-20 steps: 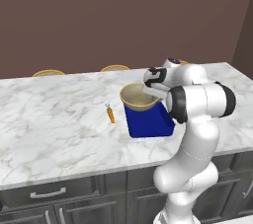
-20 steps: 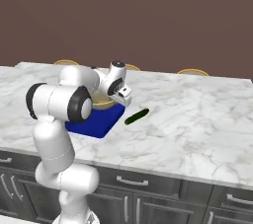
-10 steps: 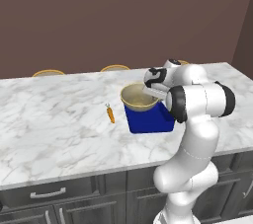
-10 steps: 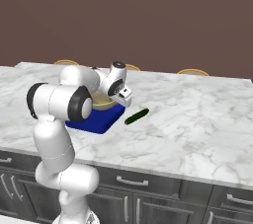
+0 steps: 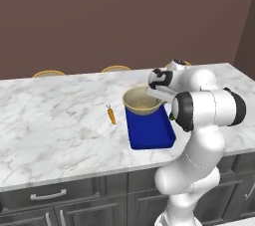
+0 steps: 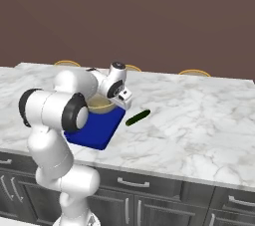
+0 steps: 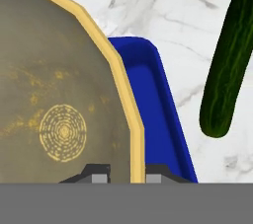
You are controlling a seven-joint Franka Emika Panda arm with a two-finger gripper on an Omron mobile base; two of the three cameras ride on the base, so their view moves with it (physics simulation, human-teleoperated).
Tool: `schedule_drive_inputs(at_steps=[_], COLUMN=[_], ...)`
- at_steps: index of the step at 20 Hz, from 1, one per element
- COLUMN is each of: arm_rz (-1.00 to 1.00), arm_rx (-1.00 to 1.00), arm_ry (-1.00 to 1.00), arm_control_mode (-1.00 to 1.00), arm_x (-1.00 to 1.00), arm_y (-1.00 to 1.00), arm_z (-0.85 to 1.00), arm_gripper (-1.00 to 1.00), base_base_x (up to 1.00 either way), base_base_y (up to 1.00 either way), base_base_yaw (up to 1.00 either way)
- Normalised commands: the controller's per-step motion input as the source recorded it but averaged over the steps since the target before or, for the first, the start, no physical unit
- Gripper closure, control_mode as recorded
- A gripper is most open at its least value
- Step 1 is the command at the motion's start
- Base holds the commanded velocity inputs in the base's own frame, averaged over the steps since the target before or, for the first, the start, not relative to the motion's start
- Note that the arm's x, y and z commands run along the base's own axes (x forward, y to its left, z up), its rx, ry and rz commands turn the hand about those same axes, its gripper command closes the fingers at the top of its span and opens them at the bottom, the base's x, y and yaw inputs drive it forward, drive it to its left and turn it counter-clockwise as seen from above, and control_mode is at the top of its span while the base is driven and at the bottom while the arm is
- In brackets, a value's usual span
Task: Place the two vegetables and bowl onto the tray for setting up a vegetable dip station.
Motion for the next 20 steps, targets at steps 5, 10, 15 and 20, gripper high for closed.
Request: schedule_drive_inputs(at_steps=[5, 10, 15, 20], arm_rz=[0.0, 0.0, 0.0, 0.0], arm_rx=[0.0, 0.0, 0.0, 0.0], arm_ry=[0.0, 0.0, 0.0, 0.0], arm_control_mode=[-1.0, -1.0, -1.0, -1.0], arm_x=[-0.37, -0.33, 0.0, 0.16], arm_y=[0.0, 0.0, 0.0, 0.0], arm_z=[0.01, 0.01, 0.0, 0.0], arm_gripper=[1.0, 1.0, 1.0, 1.0], base_base_x=[0.0, 0.0, 0.0, 0.0], base_base_y=[0.0, 0.0, 0.0, 0.0], base_base_yaw=[0.0, 0.0, 0.0, 0.0])
